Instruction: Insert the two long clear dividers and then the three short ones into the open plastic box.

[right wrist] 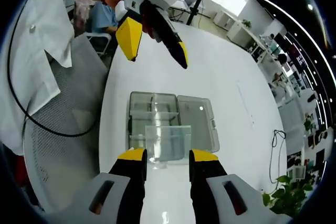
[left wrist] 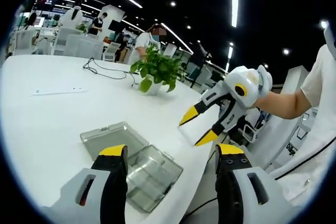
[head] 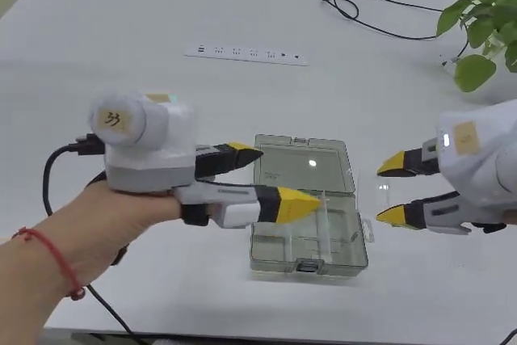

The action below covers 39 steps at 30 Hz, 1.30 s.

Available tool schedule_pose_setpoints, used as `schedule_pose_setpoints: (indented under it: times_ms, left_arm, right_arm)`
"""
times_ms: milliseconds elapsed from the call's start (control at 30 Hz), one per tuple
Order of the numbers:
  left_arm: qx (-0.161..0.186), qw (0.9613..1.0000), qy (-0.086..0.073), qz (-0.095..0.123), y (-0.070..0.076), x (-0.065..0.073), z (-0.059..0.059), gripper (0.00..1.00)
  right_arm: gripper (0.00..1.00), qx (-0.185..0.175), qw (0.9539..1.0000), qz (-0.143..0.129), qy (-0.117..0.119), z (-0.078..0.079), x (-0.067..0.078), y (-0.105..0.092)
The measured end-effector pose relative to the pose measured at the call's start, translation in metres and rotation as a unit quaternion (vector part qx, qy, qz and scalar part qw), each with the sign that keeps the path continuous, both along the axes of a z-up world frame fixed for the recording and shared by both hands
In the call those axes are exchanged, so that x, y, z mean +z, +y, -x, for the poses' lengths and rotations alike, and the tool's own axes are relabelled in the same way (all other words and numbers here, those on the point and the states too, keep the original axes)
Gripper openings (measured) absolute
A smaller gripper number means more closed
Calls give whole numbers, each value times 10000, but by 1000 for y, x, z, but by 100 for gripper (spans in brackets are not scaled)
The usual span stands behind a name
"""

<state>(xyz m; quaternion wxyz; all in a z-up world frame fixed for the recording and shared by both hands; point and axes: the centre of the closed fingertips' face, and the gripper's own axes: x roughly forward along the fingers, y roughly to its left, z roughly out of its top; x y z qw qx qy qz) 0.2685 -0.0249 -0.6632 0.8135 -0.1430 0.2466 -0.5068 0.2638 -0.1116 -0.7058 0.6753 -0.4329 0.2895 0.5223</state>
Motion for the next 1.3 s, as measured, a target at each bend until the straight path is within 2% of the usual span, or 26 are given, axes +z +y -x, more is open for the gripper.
schedule_pose_setpoints:
  times_ms: [33, 100, 133, 167, 233, 300, 400, 533, 567, 900, 1300]
  left_arm:
    - [-28, 10000, 31, 54, -3, 2, 1, 65]
    - [-15, 9993, 355, 135, -10, 2, 4, 61]
    - [-59, 9981, 590, 193, -14, 1, 7, 59]
    - [-65, 9972, 698, 255, -17, 2, 8, 55]
    - [-69, 9967, 740, 336, -22, 2, 7, 50]
    - [-78, 9933, 1083, 392, -28, -1, 11, 45]
    - [-35, 9892, 1383, 493, -34, -6, 12, 40]
    - [29, 9845, 1631, 636, -39, -9, 11, 29]
    - [41, 9825, 1736, 675, -40, -9, 12, 27]
    - [18, 9769, 1990, 775, -46, -13, 15, 14]
    - [-119, 9751, 2060, 816, -50, -13, 21, 0]
  right_arm:
    - [33, 9, 10000, 7, -15, 1, 1, 2]
    - [33, 23, 10000, 18, -45, 3, 4, 6]
    - [33, 32, 10000, 23, -59, 3, 5, 8]
    - [33, 43, 10000, 27, -79, 4, 7, 10]
    - [33, 70, 9999, 12, -107, 6, 11, 15]
    - [33, 79, 9999, -15, -113, 7, 14, 19]
    - [33, 96, 9998, -36, -145, 9, 19, 26]
    - [33, 131, 9997, -59, -173, 11, 24, 33]
    - [33, 139, 9997, -71, -172, 12, 25, 34]
    - [33, 175, 9997, -63, -171, 15, 28, 41]
    - [33, 241, 9996, 16, -158, 18, 26, 42]
